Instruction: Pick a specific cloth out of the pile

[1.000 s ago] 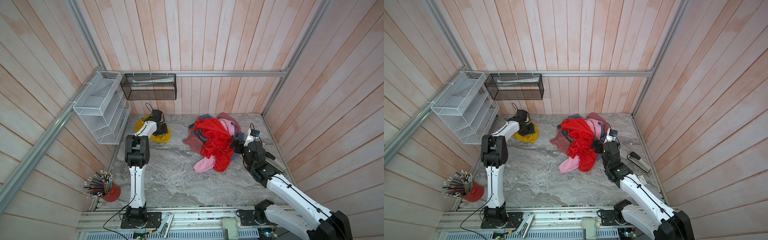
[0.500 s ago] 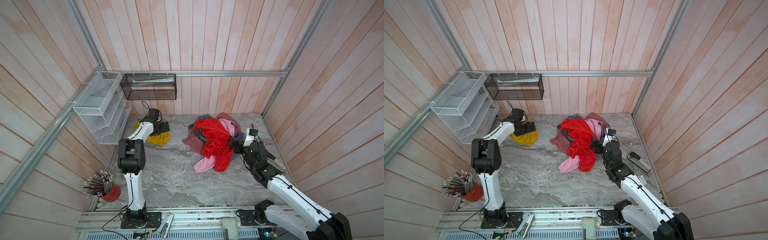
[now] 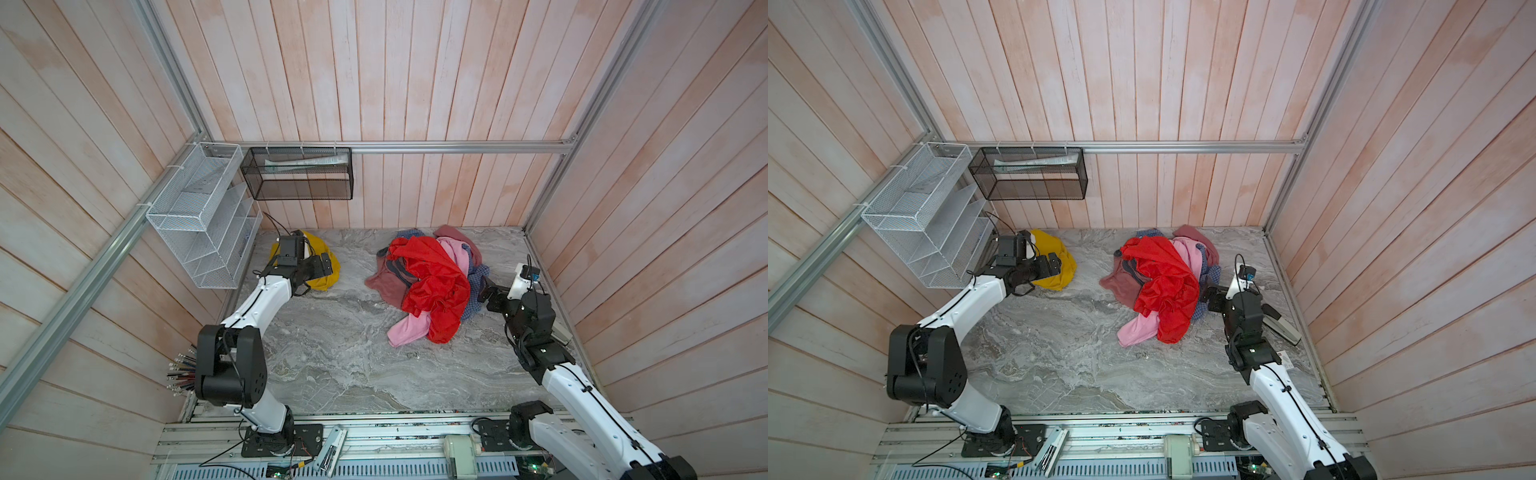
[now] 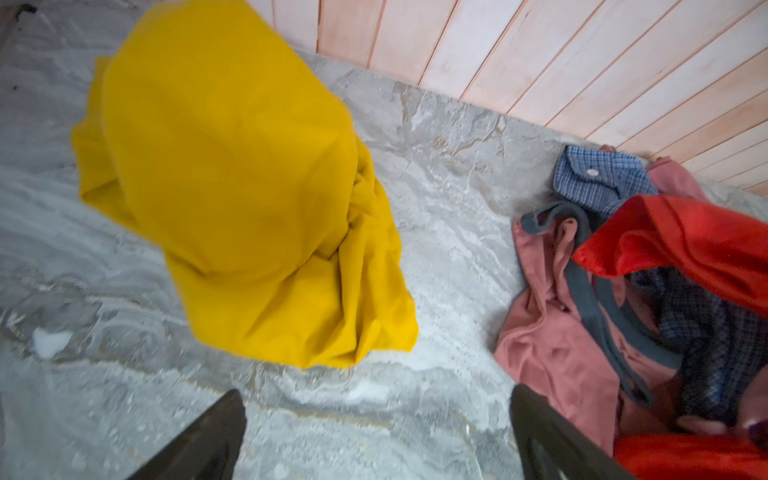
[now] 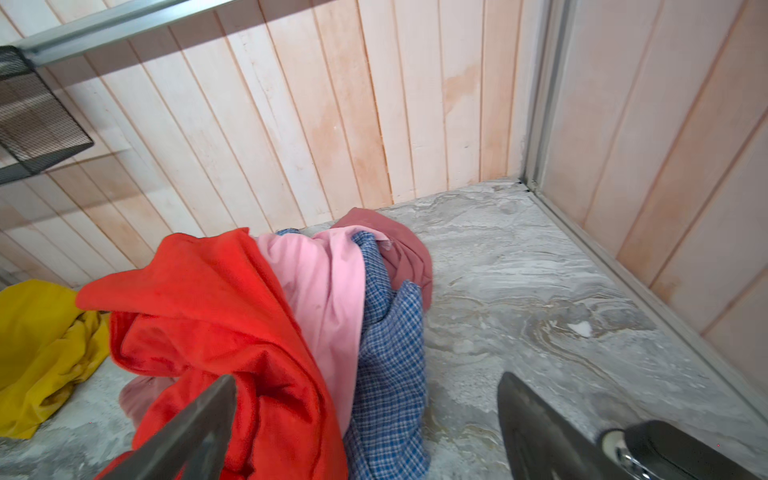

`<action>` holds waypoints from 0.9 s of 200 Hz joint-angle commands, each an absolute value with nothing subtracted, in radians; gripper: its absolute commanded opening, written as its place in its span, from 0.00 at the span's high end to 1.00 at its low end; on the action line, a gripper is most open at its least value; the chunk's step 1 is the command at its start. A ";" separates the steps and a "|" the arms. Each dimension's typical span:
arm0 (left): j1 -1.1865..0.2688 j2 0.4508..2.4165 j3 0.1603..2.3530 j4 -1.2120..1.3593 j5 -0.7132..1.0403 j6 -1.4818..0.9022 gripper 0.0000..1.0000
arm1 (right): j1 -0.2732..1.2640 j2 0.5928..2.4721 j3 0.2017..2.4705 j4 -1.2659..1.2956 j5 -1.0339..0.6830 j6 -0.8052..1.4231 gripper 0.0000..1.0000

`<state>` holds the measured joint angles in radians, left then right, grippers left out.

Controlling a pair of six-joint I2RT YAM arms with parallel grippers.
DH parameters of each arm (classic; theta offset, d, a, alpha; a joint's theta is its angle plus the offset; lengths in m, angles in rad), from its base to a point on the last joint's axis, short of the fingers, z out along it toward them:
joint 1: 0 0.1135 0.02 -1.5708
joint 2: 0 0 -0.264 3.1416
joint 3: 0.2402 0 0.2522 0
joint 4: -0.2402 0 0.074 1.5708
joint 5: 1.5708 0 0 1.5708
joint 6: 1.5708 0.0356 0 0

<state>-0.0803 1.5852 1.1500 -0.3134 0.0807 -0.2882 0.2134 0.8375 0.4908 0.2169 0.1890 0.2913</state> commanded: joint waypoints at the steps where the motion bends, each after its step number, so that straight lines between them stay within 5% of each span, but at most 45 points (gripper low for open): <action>1: -0.076 1.473 1.034 -0.193 0.004 -0.299 0.00 | 0.166 0.801 0.459 0.234 0.162 0.259 0.02; 105: -0.057 1.154 0.679 -0.051 -0.182 -0.275 0.00 | 0.023 0.777 0.180 0.619 0.155 0.045 0.02; 180: -0.055 1.035 0.478 0.178 -0.282 -0.280 0.00 | -0.039 1.065 0.094 0.995 0.104 0.073 0.03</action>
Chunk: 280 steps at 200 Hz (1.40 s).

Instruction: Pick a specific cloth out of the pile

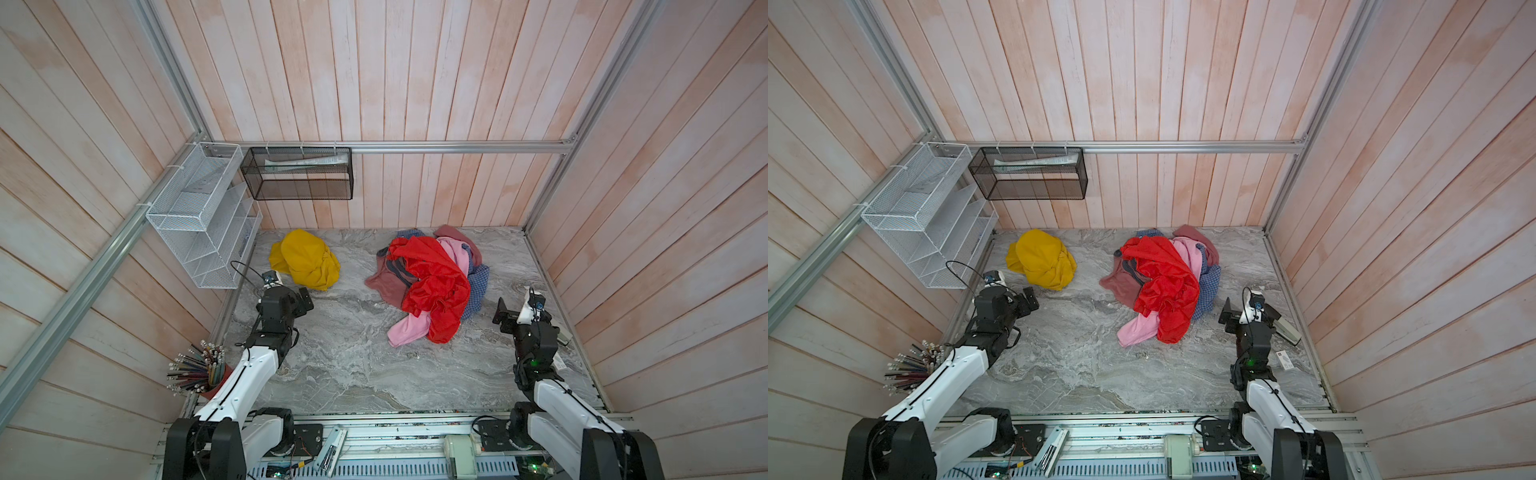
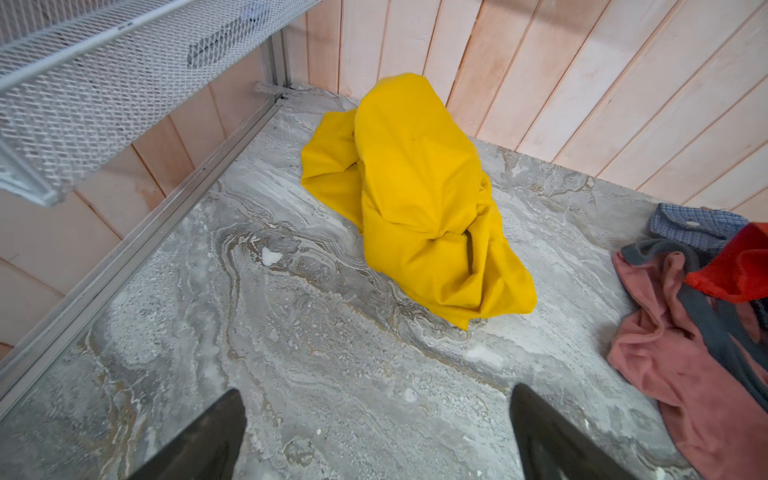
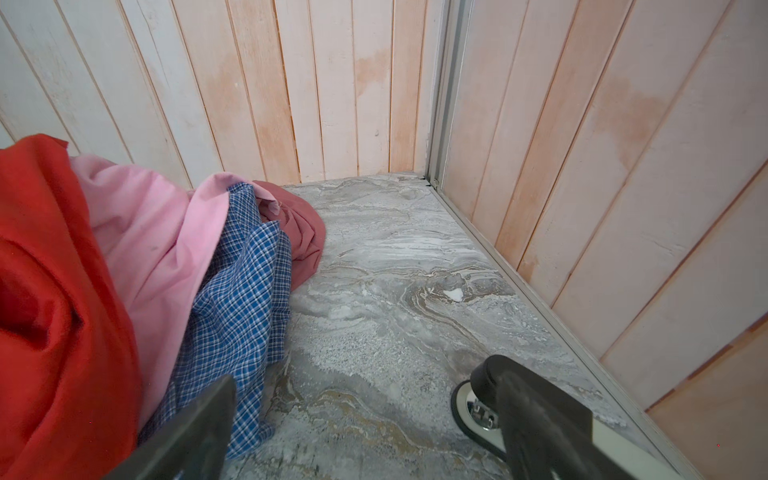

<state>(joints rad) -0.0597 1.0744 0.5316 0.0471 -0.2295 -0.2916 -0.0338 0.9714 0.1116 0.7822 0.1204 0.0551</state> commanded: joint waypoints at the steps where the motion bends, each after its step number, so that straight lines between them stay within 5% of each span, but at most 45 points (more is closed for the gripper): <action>1: -0.055 1.035 0.474 0.185 -0.282 -0.278 0.00 | -0.038 1.071 0.093 0.999 0.104 0.073 0.04; 97: -0.054 0.956 0.312 0.380 -0.333 -0.241 0.00 | -0.042 1.552 0.168 1.400 0.026 0.033 0.13; 116: -0.054 0.957 0.280 0.450 -0.337 -0.219 0.00 | -0.042 1.525 0.241 1.213 0.014 0.021 0.02; 217: -0.051 1.295 0.191 1.034 -0.352 -0.084 0.00 | -0.041 1.517 0.249 1.191 0.013 0.022 0.02; 268: -0.040 1.560 0.214 1.291 -0.187 -0.009 0.03 | -0.043 1.515 0.249 1.191 0.014 0.022 0.02; 280: -0.040 1.553 0.255 1.172 -0.189 -0.013 0.02 | -0.041 1.517 0.248 1.191 0.013 0.023 0.02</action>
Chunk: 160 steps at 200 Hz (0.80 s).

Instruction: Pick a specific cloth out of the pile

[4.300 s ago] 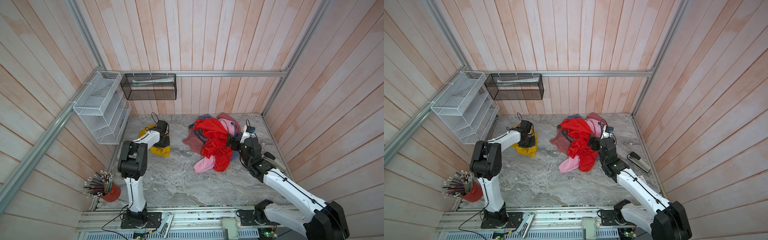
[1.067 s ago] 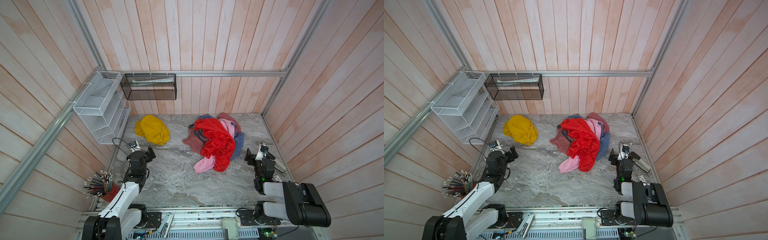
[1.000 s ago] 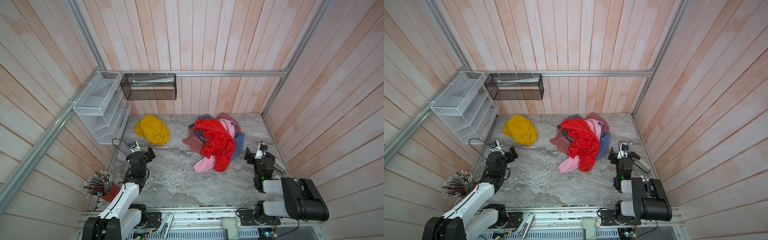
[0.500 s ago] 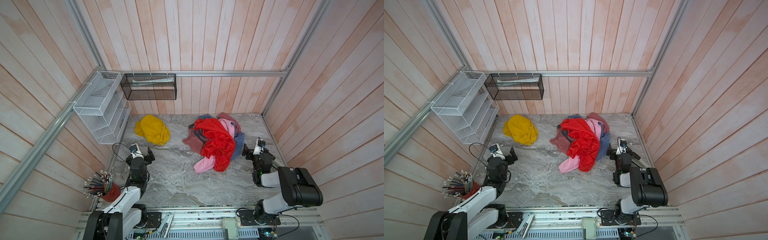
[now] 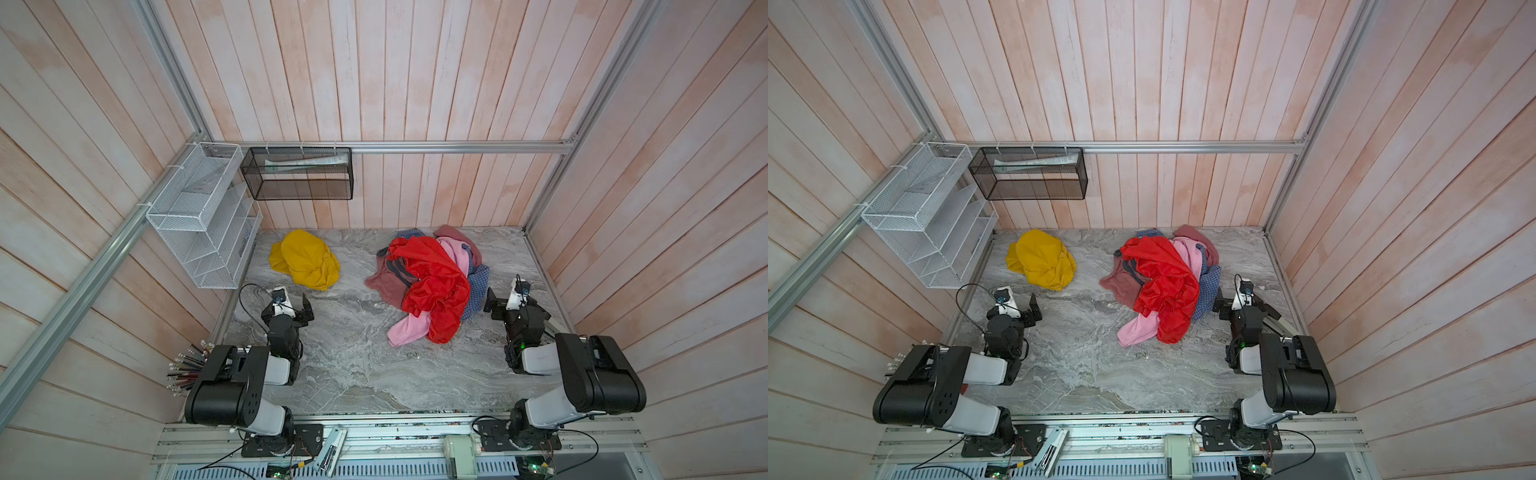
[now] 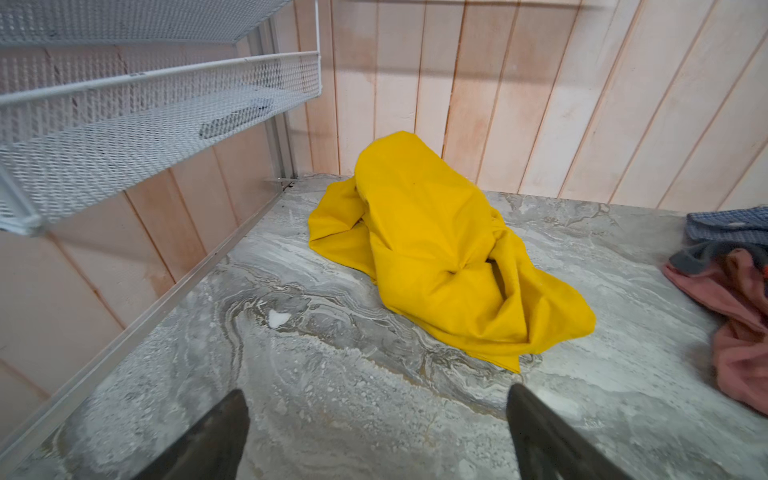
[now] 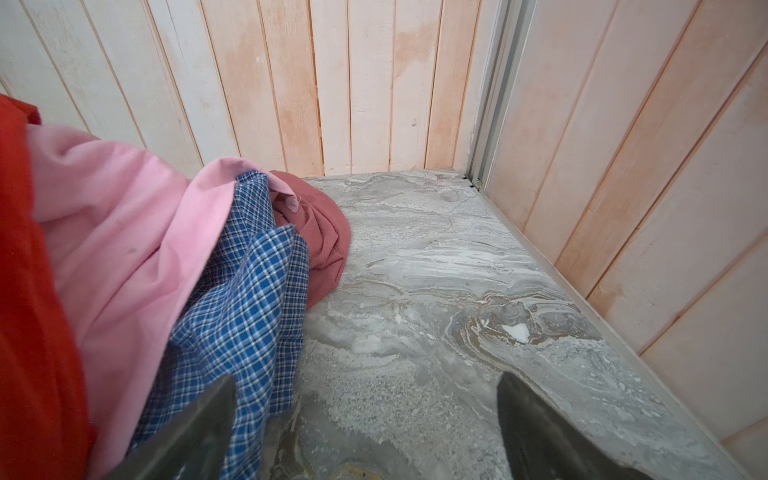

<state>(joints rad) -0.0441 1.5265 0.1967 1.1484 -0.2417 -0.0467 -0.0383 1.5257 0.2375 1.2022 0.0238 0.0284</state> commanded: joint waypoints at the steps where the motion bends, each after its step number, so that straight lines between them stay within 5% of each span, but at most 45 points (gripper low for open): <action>1: -0.039 1.548 0.260 1.154 -0.189 -0.014 0.02 | -0.041 1.516 0.248 1.191 0.014 0.022 0.02; 160: -0.023 1.542 0.275 1.138 -0.178 -0.033 0.00 | -0.042 1.516 0.250 1.192 0.012 0.023 0.02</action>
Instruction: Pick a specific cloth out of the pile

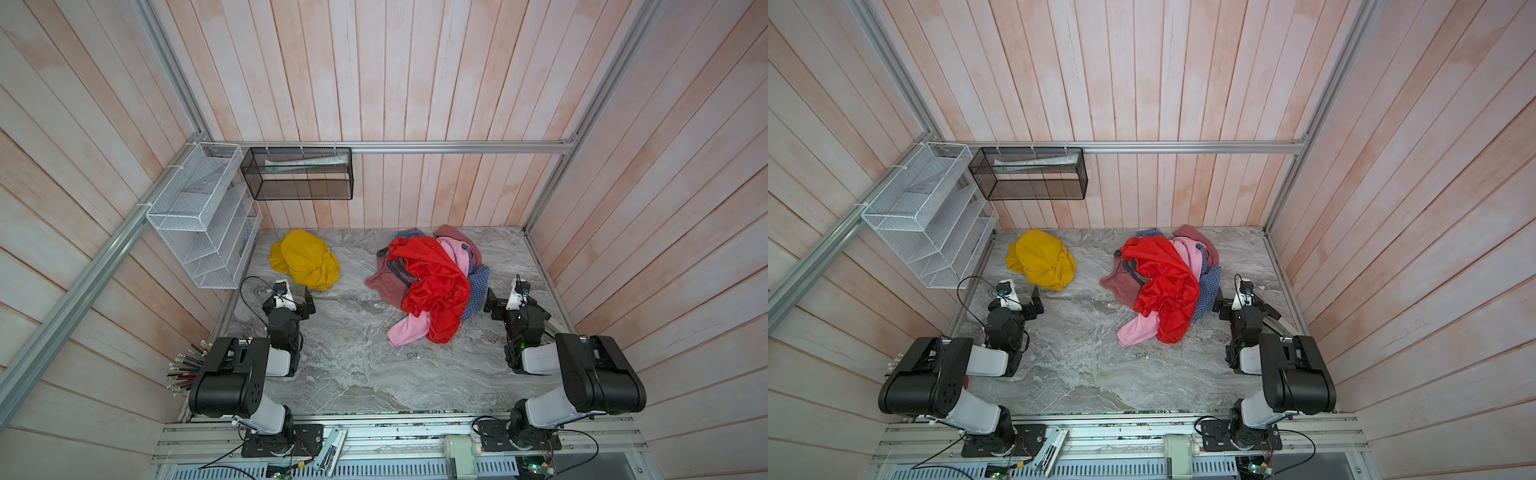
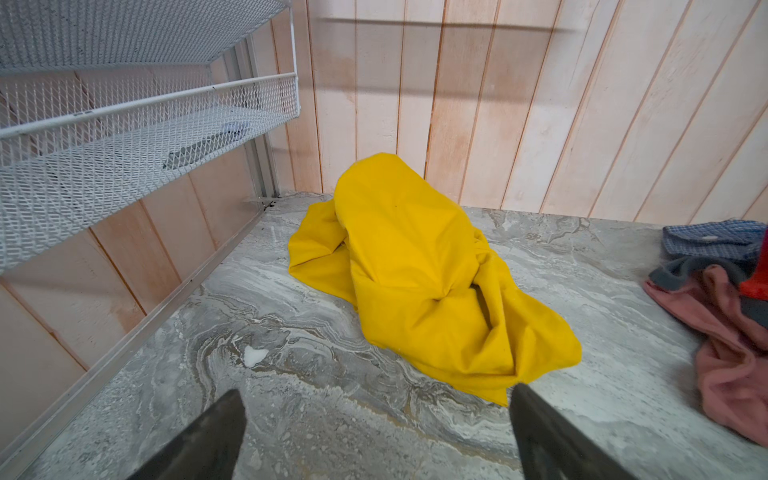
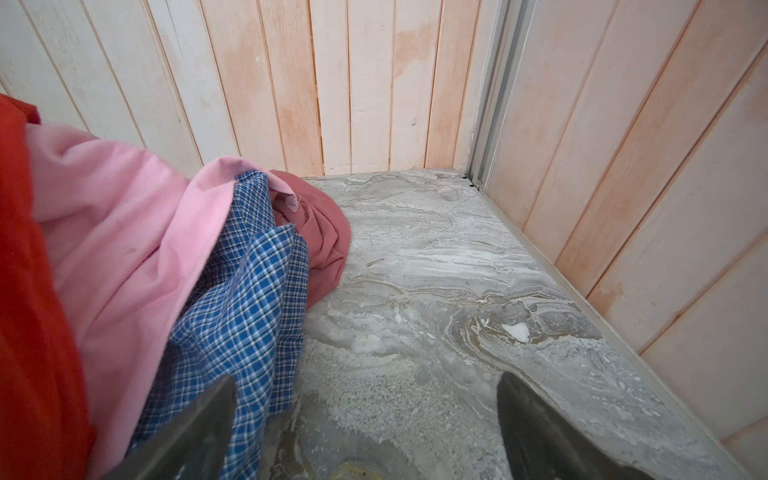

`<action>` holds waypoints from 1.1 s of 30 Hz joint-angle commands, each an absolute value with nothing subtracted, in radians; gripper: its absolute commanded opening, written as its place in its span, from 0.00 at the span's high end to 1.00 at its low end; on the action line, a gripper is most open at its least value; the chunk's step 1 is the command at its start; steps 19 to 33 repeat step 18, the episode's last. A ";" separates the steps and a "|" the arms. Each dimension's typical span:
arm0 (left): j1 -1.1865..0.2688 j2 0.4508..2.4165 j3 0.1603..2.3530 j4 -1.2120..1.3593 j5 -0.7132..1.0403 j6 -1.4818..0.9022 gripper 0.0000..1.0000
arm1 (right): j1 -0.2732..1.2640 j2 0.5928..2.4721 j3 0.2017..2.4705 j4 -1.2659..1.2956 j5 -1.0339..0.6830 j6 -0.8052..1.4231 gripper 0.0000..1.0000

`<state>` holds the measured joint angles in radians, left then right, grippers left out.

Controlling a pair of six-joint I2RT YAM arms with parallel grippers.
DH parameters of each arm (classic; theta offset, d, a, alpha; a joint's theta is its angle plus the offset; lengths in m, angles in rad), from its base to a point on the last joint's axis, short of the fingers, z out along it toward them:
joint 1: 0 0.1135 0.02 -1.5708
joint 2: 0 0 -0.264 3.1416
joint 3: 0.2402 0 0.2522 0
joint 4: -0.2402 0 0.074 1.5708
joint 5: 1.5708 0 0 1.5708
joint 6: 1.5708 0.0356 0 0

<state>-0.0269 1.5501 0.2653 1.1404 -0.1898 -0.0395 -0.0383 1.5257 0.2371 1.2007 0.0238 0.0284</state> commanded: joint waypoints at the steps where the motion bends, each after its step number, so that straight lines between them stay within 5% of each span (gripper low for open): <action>1: -0.023 1.542 0.275 1.138 -0.178 -0.033 0.00 | -0.042 1.517 0.250 1.192 0.013 0.023 0.02; 33: -0.023 1.545 0.277 1.136 -0.178 -0.033 0.00 | -0.042 1.517 0.250 1.191 0.014 0.023 0.02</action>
